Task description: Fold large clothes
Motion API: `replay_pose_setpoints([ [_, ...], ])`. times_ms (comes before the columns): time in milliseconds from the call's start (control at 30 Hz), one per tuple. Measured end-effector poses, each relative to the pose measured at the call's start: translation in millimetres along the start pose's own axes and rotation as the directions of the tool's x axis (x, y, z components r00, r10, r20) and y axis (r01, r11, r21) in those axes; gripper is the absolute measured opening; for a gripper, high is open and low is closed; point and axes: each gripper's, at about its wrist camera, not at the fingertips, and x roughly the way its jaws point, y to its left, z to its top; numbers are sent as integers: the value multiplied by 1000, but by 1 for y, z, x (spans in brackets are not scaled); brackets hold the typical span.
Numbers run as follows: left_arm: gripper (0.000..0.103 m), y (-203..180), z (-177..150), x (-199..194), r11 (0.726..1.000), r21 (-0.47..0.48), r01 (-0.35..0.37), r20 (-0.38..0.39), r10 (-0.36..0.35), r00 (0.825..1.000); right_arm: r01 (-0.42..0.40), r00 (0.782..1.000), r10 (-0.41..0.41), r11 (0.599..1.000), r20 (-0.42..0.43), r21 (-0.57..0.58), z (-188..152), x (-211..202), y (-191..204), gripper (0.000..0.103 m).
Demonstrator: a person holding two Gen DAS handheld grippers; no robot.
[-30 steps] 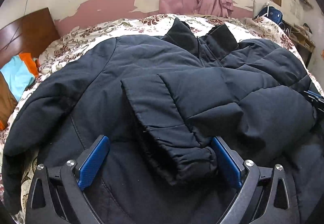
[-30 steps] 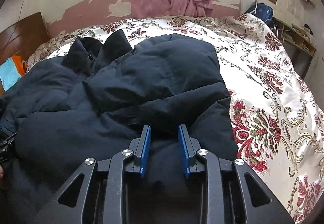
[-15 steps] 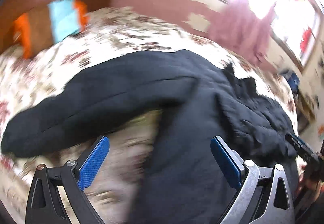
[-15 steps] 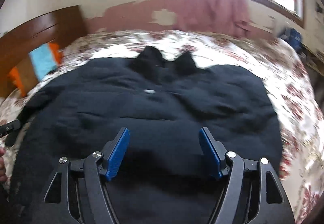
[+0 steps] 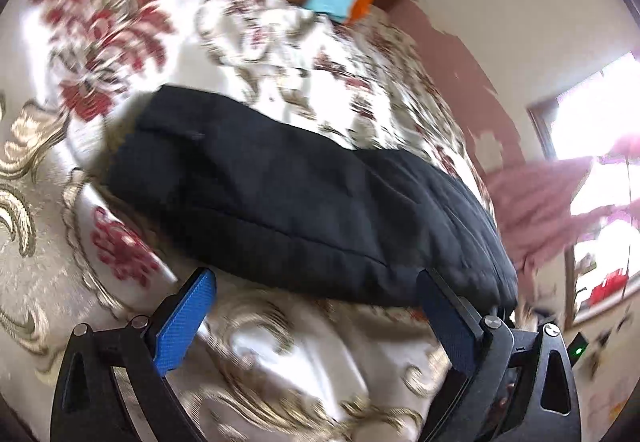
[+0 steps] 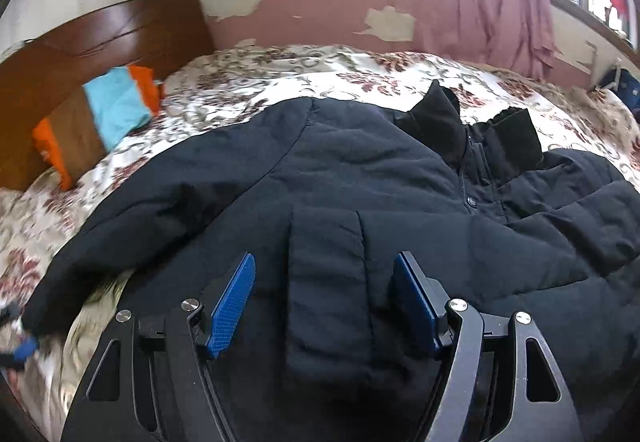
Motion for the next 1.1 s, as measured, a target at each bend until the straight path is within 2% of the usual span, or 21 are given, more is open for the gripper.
replay_pose_setpoints([
  [67, 101, 10, 4, 8, 999, -42, 17, -3, -17, 1000, 19, 1000, -19, 1000, 8, 3, 3, 7, 9, 67],
  [300, 99, 2, 17, 18, 999, -45, 11, 27, -10, 1000, 69, 998, -70, 997, -10, -34, 3, 24, 27, 67],
  [367, 93, 0, 19, 17, 999, -47, 10, 49, -8, 999, 74, 997, -74, 996, -6, -40, 1, 24, 29, 68],
  [467, 68, 0, 24, 17, 999, -49, -15, 74, 18, 997, 74, 997, -74, 997, -5, -34, 0, 25, 29, 71],
  [533, 32, 1, 26, 15, 996, -46, -72, 84, 76, 994, 71, 997, -71, 997, -5, -25, -1, 26, 28, 72],
  [567, 24, 2, 27, 14, 994, -53, -91, 94, 95, 991, 66, 998, -66, 998, -5, -18, -1, 26, 27, 72],
  [633, 14, 5, 28, 9, 995, -67, -69, 120, 77, 990, 52, 999, -52, 999, -6, -7, -1, 24, 24, 72],
  [667, 12, 3, 28, 5, 996, -57, -62, 143, 70, 987, 42, 999, -42, 999, -10, -2, 0, 21, 23, 72],
  [767, 10, -19, 30, -11, 995, 32, -98, 218, 89, 972, -18, 1000, 18, 1000, -7, 14, 1, 8, 15, 72],
  [900, 10, -60, 34, -37, 983, 153, -103, 327, 48, 944, -80, 997, 80, 997, -2, 21, -3, -17, 2, 72],
  [1000, 9, -100, 30, -60, 957, 246, -154, 423, 37, 905, -128, 992, 128, 991, 12, 33, -9, -37, -14, 72],
  [1100, 9, -143, 18, -80, 930, 332, -158, 486, -25, 874, -164, 986, 163, 984, 32, 70, -17, -57, -35, 72],
])
